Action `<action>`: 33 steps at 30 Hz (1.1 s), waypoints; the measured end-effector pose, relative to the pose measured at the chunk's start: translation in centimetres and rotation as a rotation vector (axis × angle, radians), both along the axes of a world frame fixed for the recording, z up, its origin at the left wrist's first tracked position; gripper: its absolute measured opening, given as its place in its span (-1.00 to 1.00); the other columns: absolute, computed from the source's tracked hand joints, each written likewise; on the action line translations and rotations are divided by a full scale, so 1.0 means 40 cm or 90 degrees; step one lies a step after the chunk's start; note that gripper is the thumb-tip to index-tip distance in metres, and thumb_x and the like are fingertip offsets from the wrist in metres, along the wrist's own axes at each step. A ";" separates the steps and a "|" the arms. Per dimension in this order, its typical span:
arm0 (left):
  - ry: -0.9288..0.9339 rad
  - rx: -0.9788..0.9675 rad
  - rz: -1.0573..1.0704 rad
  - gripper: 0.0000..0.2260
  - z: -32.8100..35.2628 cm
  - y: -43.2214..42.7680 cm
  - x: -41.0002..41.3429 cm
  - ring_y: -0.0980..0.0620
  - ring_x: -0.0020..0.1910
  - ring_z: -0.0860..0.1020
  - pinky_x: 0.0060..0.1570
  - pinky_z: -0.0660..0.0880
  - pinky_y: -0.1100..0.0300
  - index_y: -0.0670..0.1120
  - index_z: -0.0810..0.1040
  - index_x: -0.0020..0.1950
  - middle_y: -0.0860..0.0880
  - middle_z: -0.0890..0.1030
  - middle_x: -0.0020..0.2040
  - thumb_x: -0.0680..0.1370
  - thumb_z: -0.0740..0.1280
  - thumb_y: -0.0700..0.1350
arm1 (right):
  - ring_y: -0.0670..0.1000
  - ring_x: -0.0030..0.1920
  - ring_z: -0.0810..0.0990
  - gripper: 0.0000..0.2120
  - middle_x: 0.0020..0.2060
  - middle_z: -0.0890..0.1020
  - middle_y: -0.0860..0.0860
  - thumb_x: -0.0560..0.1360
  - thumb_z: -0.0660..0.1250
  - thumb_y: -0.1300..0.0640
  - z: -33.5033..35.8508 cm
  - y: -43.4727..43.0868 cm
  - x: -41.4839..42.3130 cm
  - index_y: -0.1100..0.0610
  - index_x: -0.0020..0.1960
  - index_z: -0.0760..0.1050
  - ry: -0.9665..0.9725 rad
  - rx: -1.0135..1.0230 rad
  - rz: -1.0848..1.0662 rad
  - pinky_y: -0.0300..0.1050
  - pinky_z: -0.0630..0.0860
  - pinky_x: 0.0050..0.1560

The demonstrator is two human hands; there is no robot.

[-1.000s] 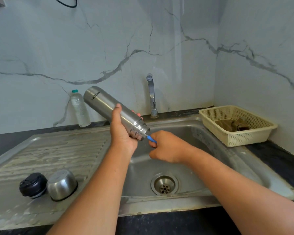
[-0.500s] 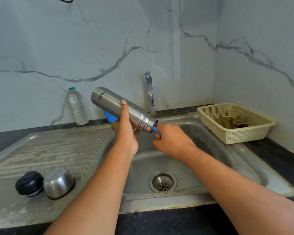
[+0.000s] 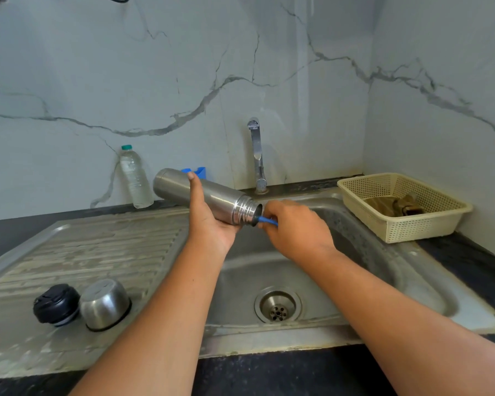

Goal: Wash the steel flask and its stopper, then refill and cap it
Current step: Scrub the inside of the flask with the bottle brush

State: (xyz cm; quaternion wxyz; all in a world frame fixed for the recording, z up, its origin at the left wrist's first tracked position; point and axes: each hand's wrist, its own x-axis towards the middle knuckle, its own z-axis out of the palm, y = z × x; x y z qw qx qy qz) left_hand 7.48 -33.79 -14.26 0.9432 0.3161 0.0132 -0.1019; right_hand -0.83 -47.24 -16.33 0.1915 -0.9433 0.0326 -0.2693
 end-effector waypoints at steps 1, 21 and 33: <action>-0.004 -0.009 -0.002 -0.30 -0.003 0.003 0.003 -0.19 0.06 0.70 0.18 0.60 -0.23 -0.09 0.55 0.32 -0.15 0.70 0.10 0.42 0.47 0.40 | 0.09 -0.05 0.58 -0.89 -0.03 0.58 -0.04 0.60 0.34 -0.02 0.001 0.006 -0.001 -0.04 0.10 0.53 -0.023 -0.032 -0.020 -0.03 0.51 -0.17; -0.020 -0.008 0.097 -0.61 -0.017 0.029 0.020 -0.07 -0.36 0.64 -0.27 0.62 0.09 -0.13 0.52 0.08 -0.12 0.62 -0.30 0.55 0.42 0.18 | 0.14 -0.27 0.57 -0.79 -0.26 0.56 0.00 0.51 0.21 -0.10 0.035 0.028 -0.038 0.02 -0.08 0.49 0.031 -0.115 0.121 0.03 0.58 -0.24; -0.034 -0.047 0.124 -0.59 0.000 0.051 0.021 -0.08 -0.30 0.67 -0.21 0.64 0.06 -0.12 0.55 0.16 -0.11 0.66 -0.23 0.55 0.41 0.19 | 0.10 -0.33 0.52 -0.79 -0.35 0.50 -0.05 0.52 0.23 -0.10 0.033 0.010 -0.045 0.02 -0.14 0.48 -0.037 -0.157 0.115 -0.08 0.46 -0.36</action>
